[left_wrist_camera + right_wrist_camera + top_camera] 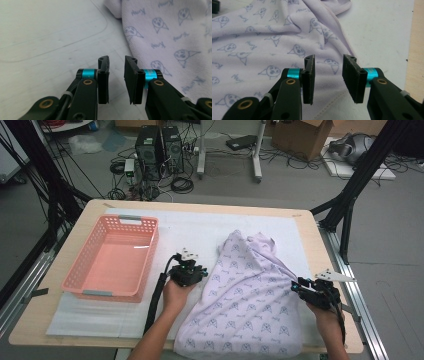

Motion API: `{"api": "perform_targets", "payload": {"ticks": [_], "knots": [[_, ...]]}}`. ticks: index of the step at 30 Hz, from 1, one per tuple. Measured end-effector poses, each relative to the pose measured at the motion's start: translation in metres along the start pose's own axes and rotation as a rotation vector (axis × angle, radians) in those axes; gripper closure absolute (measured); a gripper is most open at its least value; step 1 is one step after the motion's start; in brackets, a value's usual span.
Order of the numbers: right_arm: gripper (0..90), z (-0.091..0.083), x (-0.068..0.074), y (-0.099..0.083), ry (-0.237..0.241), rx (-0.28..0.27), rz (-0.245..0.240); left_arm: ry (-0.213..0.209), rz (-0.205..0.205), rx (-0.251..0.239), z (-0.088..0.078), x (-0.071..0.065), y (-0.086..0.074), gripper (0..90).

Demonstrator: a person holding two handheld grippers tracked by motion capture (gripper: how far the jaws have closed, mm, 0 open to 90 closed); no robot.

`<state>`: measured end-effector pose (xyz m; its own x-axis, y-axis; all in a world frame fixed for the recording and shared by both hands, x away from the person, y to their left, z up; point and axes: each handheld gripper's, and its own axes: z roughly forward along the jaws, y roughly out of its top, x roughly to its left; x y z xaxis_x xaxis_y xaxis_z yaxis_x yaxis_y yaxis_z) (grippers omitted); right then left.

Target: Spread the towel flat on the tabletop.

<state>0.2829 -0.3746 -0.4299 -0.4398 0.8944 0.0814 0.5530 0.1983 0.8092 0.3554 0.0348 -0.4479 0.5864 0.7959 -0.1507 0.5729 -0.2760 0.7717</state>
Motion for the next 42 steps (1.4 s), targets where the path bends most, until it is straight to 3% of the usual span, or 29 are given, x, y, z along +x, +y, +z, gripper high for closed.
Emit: {"api": "perform_targets", "payload": {"ticks": [1,4,6,7,10,11,13,16,20,23,25,27,30,34,38,42], "knots": [[62.1,-0.001,0.0,0.0,0.001,0.0,-0.002,0.012,0.03,0.008,0.003,-0.005,0.002,71.3],[62.2,-0.003,-0.002,0.0,0.006,-0.012,0.005,-0.004,0.054,0.009,0.012,-0.019,0.007,66.2],[62.2,-0.004,-0.003,0.0,0.007,-0.021,0.013,-0.038,0.063,0.016,0.017,-0.029,0.009,63.5],[62.2,-0.005,-0.003,0.0,0.008,-0.024,0.022,-0.039,0.072,0.011,0.019,-0.033,0.01,57.4],[62.2,-0.006,-0.004,-0.001,0.01,-0.026,0.02,-0.082,0.055,0.017,0.024,-0.043,0.013,46.8],[62.2,-0.006,-0.004,-0.001,0.011,-0.027,0.021,-0.093,0.074,0.022,0.026,-0.047,0.013,46.7],[62.2,-0.006,-0.003,-0.001,0.011,-0.022,0.02,-0.072,0.119,0.029,0.029,-0.056,0.014,45.2],[62.3,-0.005,-0.002,-0.001,0.015,-0.018,0.015,-0.095,0.149,0.021,0.031,-0.063,0.014,54.6],[62.4,-0.003,-0.001,-0.001,0.016,-0.017,0.014,-0.131,0.181,0.016,0.031,-0.066,0.013,75.9],[62.6,-0.003,-0.001,-0.002,0.018,-0.012,0.014,-0.155,0.135,0.012,0.03,-0.06,0.015,82.0],[62.7,-0.003,0.0,-0.002,0.02,-0.013,0.015,-0.139,0.119,-0.014,0.025,-0.055,0.015,82.4],[62.7,-0.003,-0.001,-0.002,0.019,-0.015,0.008,-0.125,0.075,-0.05,0.018,-0.047,0.016,82.4],[62.7,-0.004,-0.001,-0.003,0.017,-0.012,0.015,-0.065,0.03,-0.091,0.005,-0.03,0.015,82.5],[62.7,-0.005,-0.002,-0.004,0.017,-0.012,0.019,0.037,-0.024,-0.094,-0.012,-0.003,0.008,82.7],[62.7,-0.003,0.0,-0.005,0.024,-0.008,0.017,0.086,-0.05,-0.097,-0.025,0.016,-0.001,82.8],[62.3,0.005,0.008,-0.004,0.05,0.009,0.005,0.091,-0.081,-0.107,-0.031,0.024,-0.009,82.5]]}}
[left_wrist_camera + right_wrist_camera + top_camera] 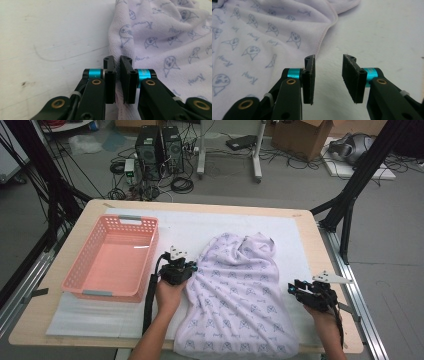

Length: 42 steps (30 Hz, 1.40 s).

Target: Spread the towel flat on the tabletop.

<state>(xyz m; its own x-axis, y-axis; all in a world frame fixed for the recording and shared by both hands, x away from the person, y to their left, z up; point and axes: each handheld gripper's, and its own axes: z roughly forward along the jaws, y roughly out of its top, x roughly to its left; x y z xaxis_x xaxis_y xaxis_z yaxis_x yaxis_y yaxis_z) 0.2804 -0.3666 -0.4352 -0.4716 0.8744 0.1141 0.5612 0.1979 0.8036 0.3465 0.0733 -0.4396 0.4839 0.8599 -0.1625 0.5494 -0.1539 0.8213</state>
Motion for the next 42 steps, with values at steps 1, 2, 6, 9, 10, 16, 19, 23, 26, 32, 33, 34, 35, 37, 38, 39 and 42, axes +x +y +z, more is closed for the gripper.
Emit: {"api": "perform_targets", "payload": {"ticks": [1,2,6,9,10,16,19,23,26,32,33,34,35,37,38,39,42], "knots": [[62.1,0.003,0.003,0.0,0.01,0.008,-0.004,0.002,0.002,0.001,0.0,0.0,-0.001,81.9],[61.7,0.006,0.005,0.001,0.021,0.011,-0.016,0.013,0.004,-0.016,-0.003,0.0,-0.001,80.5],[57.4,0.021,0.017,0.003,0.073,0.027,-0.016,0.014,0.019,-0.03,-0.007,0.0,-0.002,80.3],[59.3,0.036,0.027,0.003,0.094,0.061,-0.036,0.004,0.034,-0.017,-0.008,-0.001,-0.003,80.1],[62.7,0.039,0.029,0.004,0.085,0.073,-0.053,0.005,0.033,-0.021,-0.008,0.0,-0.003,79.2],[89.1,0.034,0.027,0.008,0.036,0.102,-0.129,0.0,0.0,-0.024,-0.011,0.004,-0.008,71.2],[89.2,0.022,0.005,0.006,-0.073,0.076,-0.066,-0.012,-0.022,-0.035,-0.013,0.005,-0.009,62.8],[90.0,0.006,-0.018,-0.003,-0.158,0.061,0.023,-0.068,-0.028,-0.019,-0.011,0.002,-0.011,54.4],[88.9,0.002,-0.024,-0.008,-0.149,0.036,0.055,-0.104,-0.018,0.004,-0.007,-0.004,-0.012,50.8],[72.3,-0.005,-0.019,-0.003,-0.074,-0.028,0.063,-0.042,0.136,0.07,0.003,-0.02,-0.016,66.6],[69.3,-0.004,-0.017,-0.002,-0.068,-0.027,0.056,-0.01,0.191,0.077,0.002,-0.022,-0.016,78.2],[67.9,-0.002,-0.015,-0.002,-0.061,-0.022,0.054,-0.007,0.182,0.086,0.001,-0.02,-0.014,85.2],[65.4,0.0,-0.013,-0.002,-0.049,-0.017,0.046,0.031,0.165,0.084,0.0,-0.019,-0.012,86.3],[61.4,0.003,-0.009,-0.002,-0.024,-0.005,0.035,0.121,0.151,0.04,-0.006,-0.009,-0.011,88.0],[60.8,0.005,-0.007,-0.002,-0.009,0.006,0.025,0.141,0.113,0.028,-0.009,-0.001,-0.01,88.1],[59.3,0.007,-0.005,-0.002,0.011,0.014,0.017,0.143,0.077,0.021,-0.012,0.006,-0.009,88.1],[53.5,0.015,0.004,-0.002,0.052,0.049,-0.015,0.104,0.065,0.021,-0.014,0.01,-0.013,87.2]]}}
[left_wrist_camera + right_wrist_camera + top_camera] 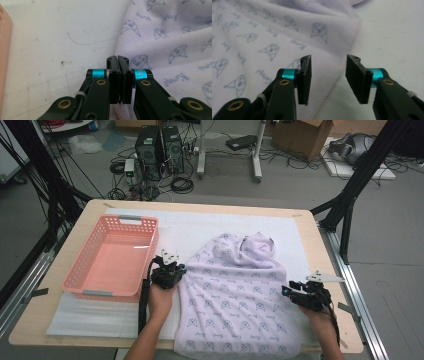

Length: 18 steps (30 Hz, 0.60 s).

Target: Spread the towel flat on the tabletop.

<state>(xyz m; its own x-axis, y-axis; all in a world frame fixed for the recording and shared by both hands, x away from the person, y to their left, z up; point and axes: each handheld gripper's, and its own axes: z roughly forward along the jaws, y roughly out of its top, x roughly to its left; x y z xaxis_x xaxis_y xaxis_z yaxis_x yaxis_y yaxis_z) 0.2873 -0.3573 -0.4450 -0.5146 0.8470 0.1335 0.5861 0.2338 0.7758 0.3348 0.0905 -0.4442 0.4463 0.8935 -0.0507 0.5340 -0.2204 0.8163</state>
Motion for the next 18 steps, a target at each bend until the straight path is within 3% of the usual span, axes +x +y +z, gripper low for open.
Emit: {"api": "perform_targets", "payload": {"ticks": [2,4,5,6,7,8,10,11,13,16,18], "knots": [[52.1,0.007,0.004,0.0,-0.02,0.034,-0.032,-0.017,-0.004,-0.02,-0.001,-0.002,-0.002,80.3],[55.5,0.009,0.005,0.0,-0.041,0.042,-0.044,-0.064,-0.05,-0.034,-0.001,-0.002,-0.004,65.6],[63.4,0.009,0.005,0.0,-0.056,0.045,-0.044,-0.07,-0.05,-0.036,-0.002,-0.003,-0.005,61.2],[82.6,0.007,0.004,0.001,-0.056,0.045,-0.052,-0.077,-0.05,-0.037,-0.003,-0.004,-0.005,56.8],[86.7,0.006,0.001,0.001,-0.025,0.045,-0.041,-0.09,-0.051,-0.037,-0.004,-0.004,-0.006,54.8],[87.6,0.006,0.0,0.001,-0.049,0.045,-0.04,-0.099,-0.052,-0.043,-0.006,-0.004,-0.007,53.2],[87.9,0.003,-0.005,0.002,-0.163,0.024,-0.054,-0.113,-0.057,-0.051,-0.011,-0.005,-0.01,51.8],[88.0,0.001,-0.01,0.002,-0.185,0.008,-0.021,-0.124,-0.063,-0.05,-0.012,-0.005,-0.012,50.8],[87.8,-0.001,-0.015,0.0,-0.182,0.01,0.021,-0.155,-0.066,-0.034,-0.014,-0.006,-0.016,49.2],[82.6,-0.002,-0.009,0.0,-0.166,-0.008,-0.007,-0.201,-0.057,-0.014,-0.018,-0.009,-0.022,48.5],[73.9,-0.005,-0.007,0.0,-0.15,-0.031,0.005,-0.225,-0.056,-0.01,-0.021,-0.011,-0.023,48.4]]}}
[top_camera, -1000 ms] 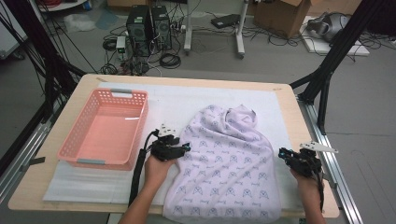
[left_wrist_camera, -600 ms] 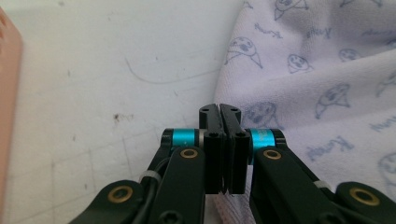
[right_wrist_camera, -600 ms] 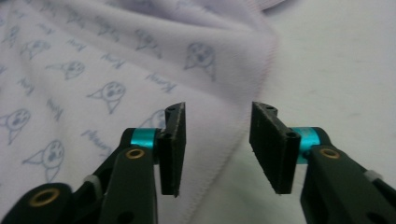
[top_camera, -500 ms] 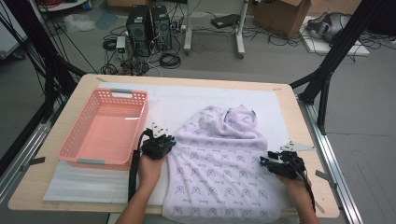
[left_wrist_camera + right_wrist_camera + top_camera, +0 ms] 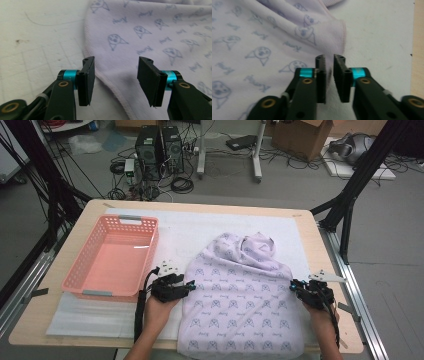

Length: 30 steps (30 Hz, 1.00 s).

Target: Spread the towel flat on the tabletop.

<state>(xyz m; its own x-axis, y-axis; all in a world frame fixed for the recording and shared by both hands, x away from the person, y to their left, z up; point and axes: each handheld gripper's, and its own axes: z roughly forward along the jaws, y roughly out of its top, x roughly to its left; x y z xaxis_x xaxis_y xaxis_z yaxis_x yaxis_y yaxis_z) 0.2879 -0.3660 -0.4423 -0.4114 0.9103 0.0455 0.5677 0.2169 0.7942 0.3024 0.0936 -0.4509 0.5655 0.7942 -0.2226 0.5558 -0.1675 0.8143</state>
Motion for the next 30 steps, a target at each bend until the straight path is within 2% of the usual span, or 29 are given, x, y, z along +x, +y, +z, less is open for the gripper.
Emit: {"api": "perform_targets", "payload": {"ticks": [3,6,7,9,10,11,12,13,14,15,16,17,18,20,21,22,23,24,26,30], "knots": [[67.2,-0.005,-0.001,-0.001,0.017,-0.017,0.019,-0.029,0.002,0.042,-0.001,-0.004,-0.004,47.2],[61.8,-0.01,-0.003,-0.005,0.032,-0.012,0.03,-0.062,-0.005,0.055,-0.003,-0.01,-0.007,46.0],[61.1,-0.012,-0.003,-0.006,0.039,-0.01,0.035,-0.067,0.005,0.062,-0.004,-0.013,-0.008,45.8],[58.0,-0.016,-0.003,-0.009,0.045,-0.012,0.042,-0.051,0.037,0.066,-0.005,-0.019,-0.01,46.8],[56.7,-0.018,-0.003,-0.009,0.048,-0.016,0.045,-0.027,0.062,0.069,-0.005,-0.023,-0.011,51.1],[56.0,-0.021,-0.003,-0.01,0.055,-0.018,0.05,0.004,0.106,0.076,-0.007,-0.026,-0.012,64.0],[55.3,-0.023,-0.002,-0.011,0.056,-0.015,0.051,-0.001,0.124,0.082,-0.007,-0.026,-0.013,80.3],[55.1,-0.024,-0.001,-0.012,0.059,-0.016,0.049,-0.007,0.094,0.088,-0.008,-0.025,-0.012,86.8],[55.1,-0.026,0.0,-0.013,0.065,-0.014,0.046,0.01,0.078,0.09,-0.01,-0.023,-0.011,87.2],[55.1,-0.028,0.001,-0.015,0.066,-0.015,0.043,0.058,0.08,0.079,-0.013,-0.02,-0.011,87.6],[55.2,-0.03,0.003,-0.016,0.068,-0.011,0.04,0.079,0.05,0.051,-0.018,-0.014,-0.011,87.7],[55.3,-0.033,0.004,-0.018,0.072,-0.009,0.038,0.074,0.007,0.035,-0.023,-0.009,-0.012,87.8],[55.3,-0.035,0.005,-0.02,0.076,-0.007,0.036,0.066,-0.016,0.031,-0.025,-0.005,-0.014,87.7],[55.3,-0.038,0.009,-0.025,0.088,0.003,0.027,0.052,-0.01,0.03,-0.029,-0.005,-0.021,86.8],[55.3,-0.039,0.011,-0.027,0.093,0.008,0.018,0.055,-0.008,0.021,-0.031,-0.007,-0.024,81.0],[55.2,-0.041,0.013,-0.029,0.098,0.018,0.019,0.052,-0.018,0.005,-0.034,-0.008,-0.025,67.8],[55.1,-0.042,0.014,-0.032,0.102,0.023,0.014,0.036,-0.029,-0.009,-0.037,-0.009,-0.027,61.5],[54.8,-0.044,0.016,-0.034,0.102,0.027,0.012,0.028,-0.03,-0.021,-0.04,-0.01,-0.03,60.5],[54.3,-0.049,0.02,-0.039,0.107,0.031,0.011,0.02,-0.029,-0.015,-0.046,-0.015,-0.035,53.9],[54.0,-0.06,0.03,-0.051,0.118,0.046,0.006,-0.015,-0.03,-0.001,-0.055,-0.025,-0.048,51.3]]}}
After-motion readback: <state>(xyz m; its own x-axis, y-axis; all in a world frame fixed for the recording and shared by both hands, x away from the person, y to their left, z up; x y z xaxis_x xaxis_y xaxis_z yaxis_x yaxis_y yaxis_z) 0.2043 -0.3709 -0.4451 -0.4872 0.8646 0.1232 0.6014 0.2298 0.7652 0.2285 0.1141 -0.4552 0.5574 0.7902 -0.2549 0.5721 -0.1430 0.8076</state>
